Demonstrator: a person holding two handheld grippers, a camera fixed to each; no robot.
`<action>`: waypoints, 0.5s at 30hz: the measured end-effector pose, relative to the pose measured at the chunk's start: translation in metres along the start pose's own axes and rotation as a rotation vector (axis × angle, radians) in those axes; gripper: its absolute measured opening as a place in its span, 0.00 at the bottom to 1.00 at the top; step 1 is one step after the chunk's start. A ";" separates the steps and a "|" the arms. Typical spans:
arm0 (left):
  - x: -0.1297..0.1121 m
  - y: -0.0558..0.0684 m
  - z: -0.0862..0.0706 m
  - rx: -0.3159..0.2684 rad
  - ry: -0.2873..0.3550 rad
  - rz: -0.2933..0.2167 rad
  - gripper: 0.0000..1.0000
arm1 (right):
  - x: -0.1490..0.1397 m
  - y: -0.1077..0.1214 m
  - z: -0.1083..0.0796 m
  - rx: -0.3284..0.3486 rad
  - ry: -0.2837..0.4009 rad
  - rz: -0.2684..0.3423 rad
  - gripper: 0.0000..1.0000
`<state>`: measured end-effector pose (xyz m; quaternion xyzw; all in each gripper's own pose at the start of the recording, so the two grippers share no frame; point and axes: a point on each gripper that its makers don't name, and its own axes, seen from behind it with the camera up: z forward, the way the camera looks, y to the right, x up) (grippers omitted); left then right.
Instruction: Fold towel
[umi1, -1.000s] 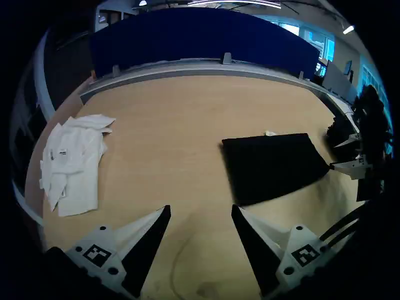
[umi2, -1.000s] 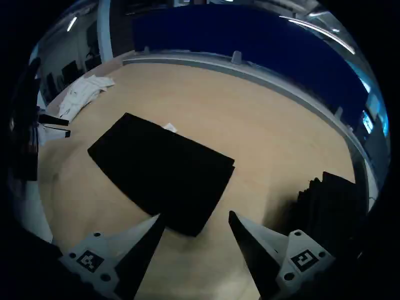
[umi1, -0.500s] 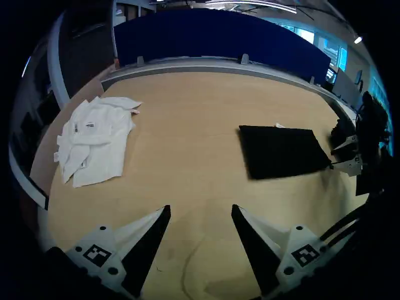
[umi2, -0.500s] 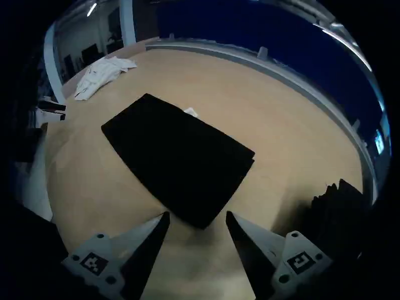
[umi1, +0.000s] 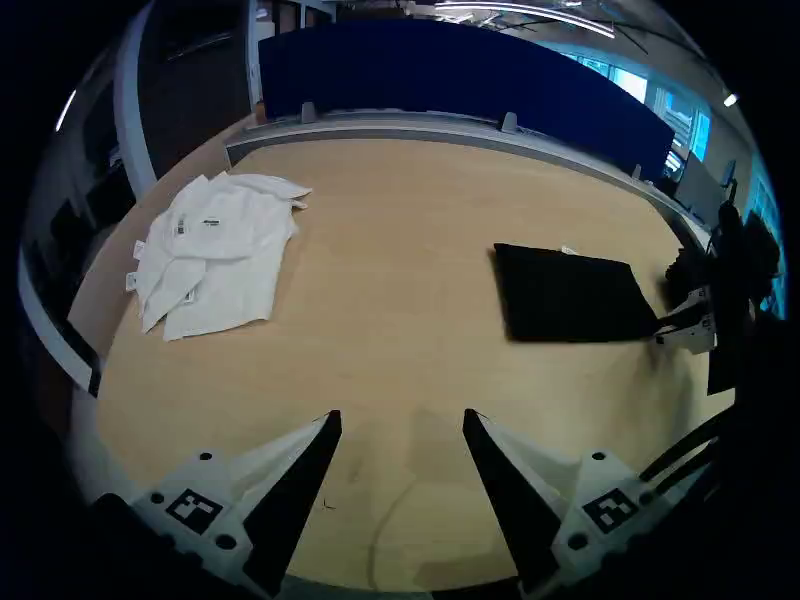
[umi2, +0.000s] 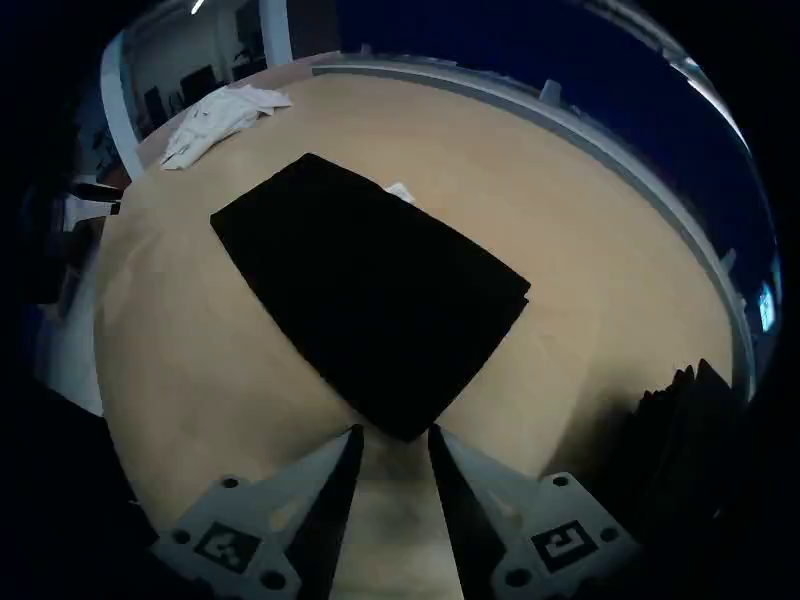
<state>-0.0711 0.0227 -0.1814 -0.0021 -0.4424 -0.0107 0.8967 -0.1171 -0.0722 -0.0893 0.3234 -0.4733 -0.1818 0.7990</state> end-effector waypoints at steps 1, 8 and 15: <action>-0.001 -0.001 -0.001 0.002 0.000 -0.002 0.90 | 0.000 0.001 0.000 -0.002 -0.002 0.000 0.37; -0.005 -0.006 -0.003 0.012 -0.001 -0.006 0.90 | -0.002 0.003 -0.002 -0.005 -0.006 -0.006 0.21; -0.007 -0.009 -0.005 0.017 -0.002 -0.010 0.90 | -0.003 0.008 0.000 -0.026 -0.014 -0.013 0.02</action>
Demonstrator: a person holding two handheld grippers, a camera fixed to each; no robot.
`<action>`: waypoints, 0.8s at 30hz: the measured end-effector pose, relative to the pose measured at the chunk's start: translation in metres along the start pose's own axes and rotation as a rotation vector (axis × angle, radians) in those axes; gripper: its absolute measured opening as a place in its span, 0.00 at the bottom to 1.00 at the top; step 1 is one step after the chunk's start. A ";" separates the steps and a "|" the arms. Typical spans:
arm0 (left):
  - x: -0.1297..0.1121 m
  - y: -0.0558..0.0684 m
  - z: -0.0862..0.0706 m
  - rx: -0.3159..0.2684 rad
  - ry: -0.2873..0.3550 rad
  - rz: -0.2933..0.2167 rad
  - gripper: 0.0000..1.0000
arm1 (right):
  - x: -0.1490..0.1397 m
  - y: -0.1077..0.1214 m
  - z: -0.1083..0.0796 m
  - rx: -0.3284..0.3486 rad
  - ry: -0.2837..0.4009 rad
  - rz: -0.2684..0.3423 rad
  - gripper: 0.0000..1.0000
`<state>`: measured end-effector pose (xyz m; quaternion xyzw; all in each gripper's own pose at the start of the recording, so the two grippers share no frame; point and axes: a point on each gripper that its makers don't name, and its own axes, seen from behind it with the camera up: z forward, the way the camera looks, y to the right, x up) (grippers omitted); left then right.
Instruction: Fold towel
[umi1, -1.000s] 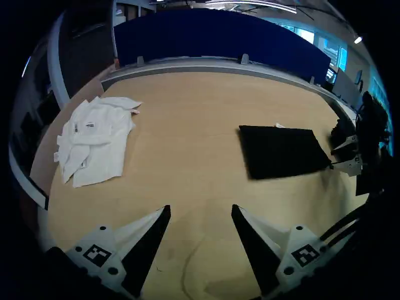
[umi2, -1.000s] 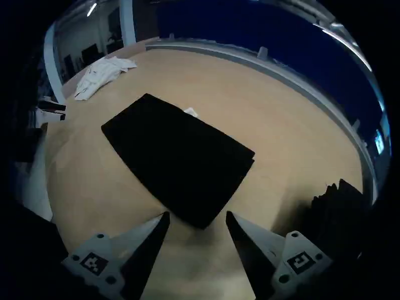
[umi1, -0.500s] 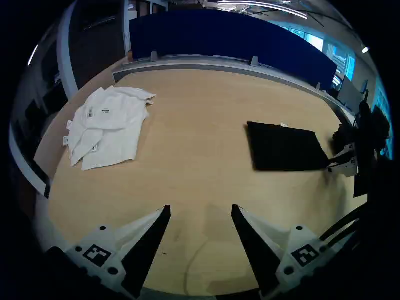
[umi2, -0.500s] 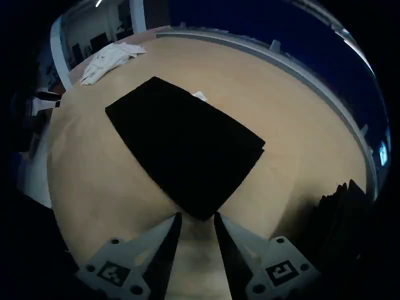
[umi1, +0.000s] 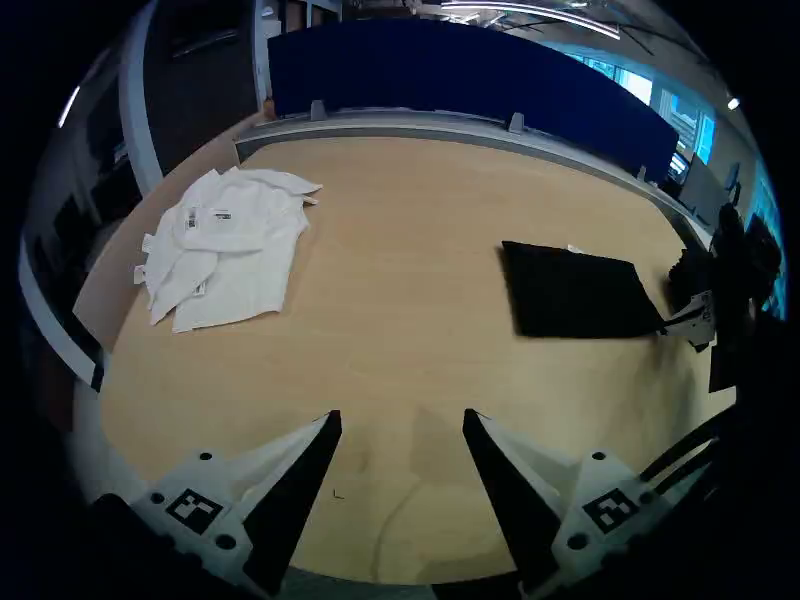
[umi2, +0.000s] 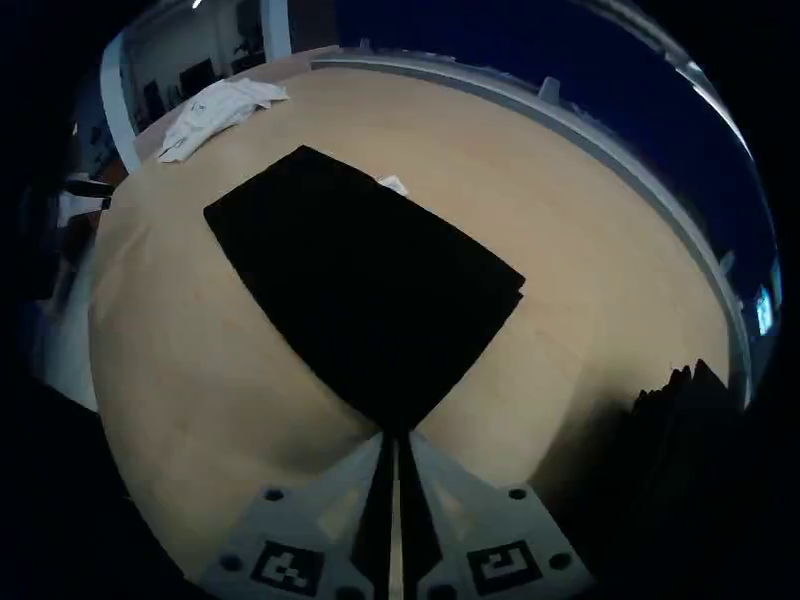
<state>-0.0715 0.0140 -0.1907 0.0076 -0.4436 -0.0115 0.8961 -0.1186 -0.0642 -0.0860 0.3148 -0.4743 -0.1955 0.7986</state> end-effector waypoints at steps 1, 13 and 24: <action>0.000 0.000 -0.001 -0.001 0.000 -0.001 0.90 | 0.001 -0.001 0.000 0.001 0.003 -0.002 0.02; 0.002 -0.002 -0.007 0.000 0.006 -0.013 0.90 | 0.018 -0.004 -0.007 0.007 0.027 -0.020 0.02; 0.006 -0.008 -0.015 0.003 0.028 -0.035 0.90 | 0.085 -0.012 -0.028 0.001 0.128 -0.086 0.02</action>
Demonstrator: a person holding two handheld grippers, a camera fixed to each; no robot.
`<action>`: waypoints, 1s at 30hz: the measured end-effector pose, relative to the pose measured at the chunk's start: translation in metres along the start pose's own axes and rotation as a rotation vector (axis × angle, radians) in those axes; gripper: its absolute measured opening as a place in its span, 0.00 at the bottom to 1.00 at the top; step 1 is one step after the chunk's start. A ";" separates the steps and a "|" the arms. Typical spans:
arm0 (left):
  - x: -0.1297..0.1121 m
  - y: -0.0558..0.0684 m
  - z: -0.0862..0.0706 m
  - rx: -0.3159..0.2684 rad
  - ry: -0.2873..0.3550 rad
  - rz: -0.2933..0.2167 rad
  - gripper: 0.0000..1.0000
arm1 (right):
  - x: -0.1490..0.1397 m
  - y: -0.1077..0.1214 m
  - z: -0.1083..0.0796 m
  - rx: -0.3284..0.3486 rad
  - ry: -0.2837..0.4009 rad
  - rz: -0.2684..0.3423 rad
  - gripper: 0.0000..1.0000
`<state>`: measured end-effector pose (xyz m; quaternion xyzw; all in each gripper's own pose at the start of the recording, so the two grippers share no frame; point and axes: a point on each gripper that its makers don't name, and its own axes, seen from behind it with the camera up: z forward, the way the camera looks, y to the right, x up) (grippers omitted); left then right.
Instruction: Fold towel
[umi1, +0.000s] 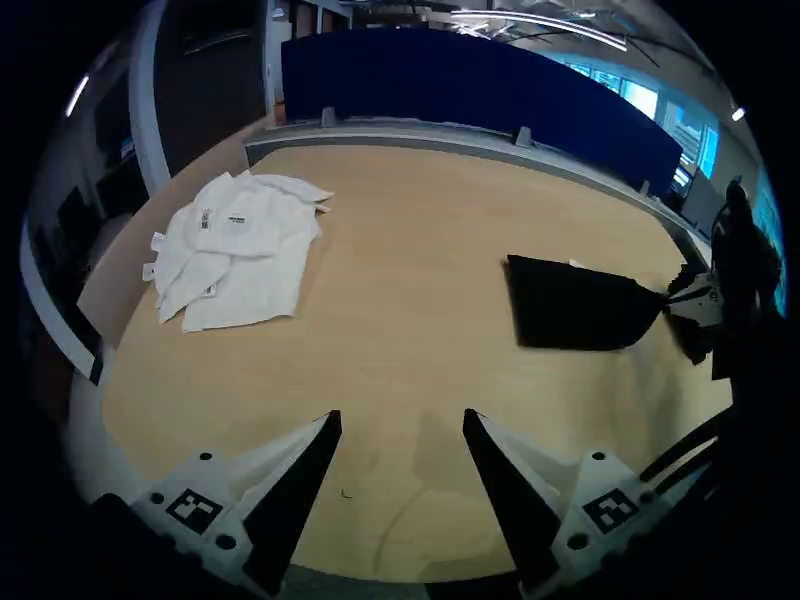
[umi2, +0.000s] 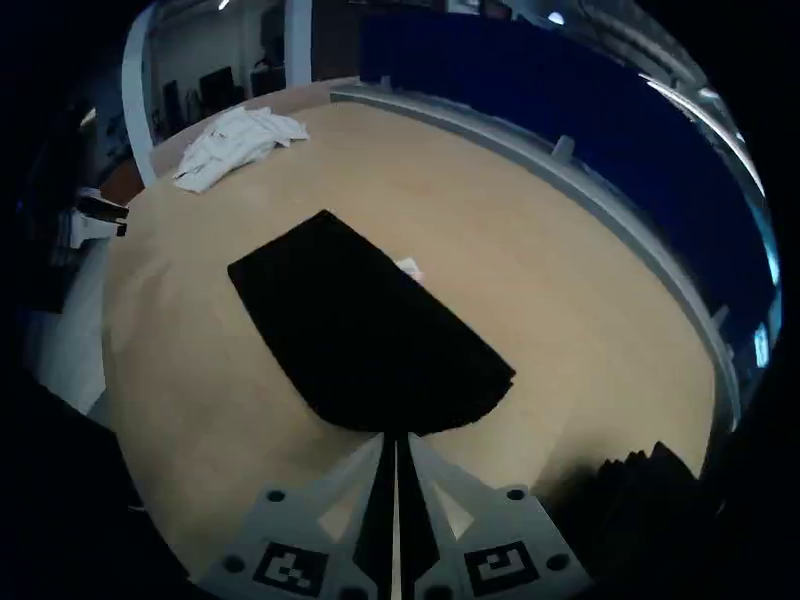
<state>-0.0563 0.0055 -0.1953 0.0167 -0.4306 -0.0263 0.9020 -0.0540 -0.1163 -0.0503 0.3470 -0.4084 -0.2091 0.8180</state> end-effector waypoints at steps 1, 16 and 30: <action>0.001 -0.001 -0.001 0.000 0.003 -0.003 0.90 | 0.010 0.000 -0.001 0.000 0.013 -0.011 0.02; 0.007 -0.009 -0.011 0.001 0.042 -0.054 0.90 | 0.117 -0.017 0.002 0.021 0.104 -0.169 0.03; 0.006 -0.016 -0.024 0.018 0.071 -0.102 0.90 | 0.141 -0.081 0.040 0.124 0.082 -0.288 0.03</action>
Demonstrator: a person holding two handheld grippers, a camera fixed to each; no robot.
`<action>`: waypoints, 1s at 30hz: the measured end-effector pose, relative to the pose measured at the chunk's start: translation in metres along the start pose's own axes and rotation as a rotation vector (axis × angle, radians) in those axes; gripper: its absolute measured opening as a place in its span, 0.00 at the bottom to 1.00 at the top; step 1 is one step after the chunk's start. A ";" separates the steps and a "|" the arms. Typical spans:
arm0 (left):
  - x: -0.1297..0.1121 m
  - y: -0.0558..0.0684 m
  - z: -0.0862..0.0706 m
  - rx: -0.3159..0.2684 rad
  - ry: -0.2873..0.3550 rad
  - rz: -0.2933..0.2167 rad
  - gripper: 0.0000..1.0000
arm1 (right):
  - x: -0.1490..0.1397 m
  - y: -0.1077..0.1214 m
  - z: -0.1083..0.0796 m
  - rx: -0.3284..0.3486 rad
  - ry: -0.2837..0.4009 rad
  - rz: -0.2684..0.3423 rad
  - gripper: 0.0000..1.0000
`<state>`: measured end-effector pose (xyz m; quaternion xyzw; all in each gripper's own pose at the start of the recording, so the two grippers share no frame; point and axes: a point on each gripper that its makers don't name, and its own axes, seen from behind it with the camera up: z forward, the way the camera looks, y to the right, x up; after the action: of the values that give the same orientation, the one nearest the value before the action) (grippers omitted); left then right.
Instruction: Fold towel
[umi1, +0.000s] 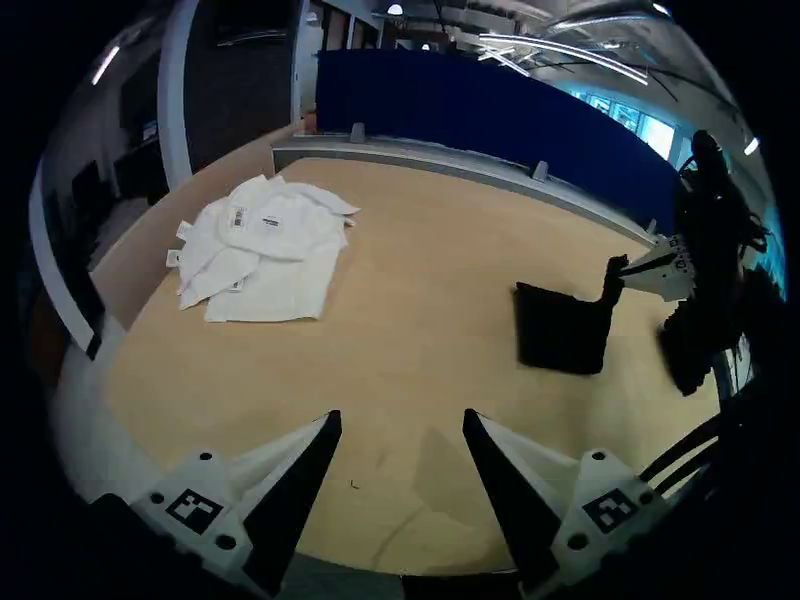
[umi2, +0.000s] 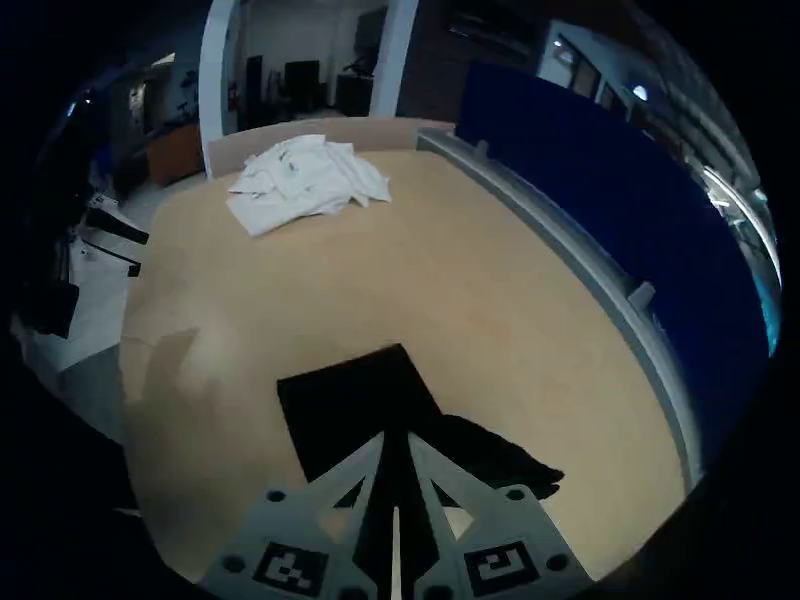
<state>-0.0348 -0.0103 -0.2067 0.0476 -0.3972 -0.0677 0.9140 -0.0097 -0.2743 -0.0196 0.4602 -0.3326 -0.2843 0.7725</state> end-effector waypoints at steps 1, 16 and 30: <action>0.000 -0.001 -0.002 0.003 0.004 -0.002 0.90 | 0.003 -0.007 0.007 0.013 -0.003 -0.012 0.03; -0.017 -0.010 -0.016 0.036 0.020 -0.076 0.90 | -0.019 -0.075 0.091 0.150 -0.115 -0.049 0.03; -0.017 -0.010 -0.016 0.040 0.020 -0.079 0.90 | -0.019 -0.071 0.077 0.149 -0.088 0.001 0.79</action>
<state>-0.0352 -0.0168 -0.2310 0.0822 -0.3872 -0.0950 0.9134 -0.0905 -0.3293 -0.0610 0.5036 -0.3866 -0.2784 0.7207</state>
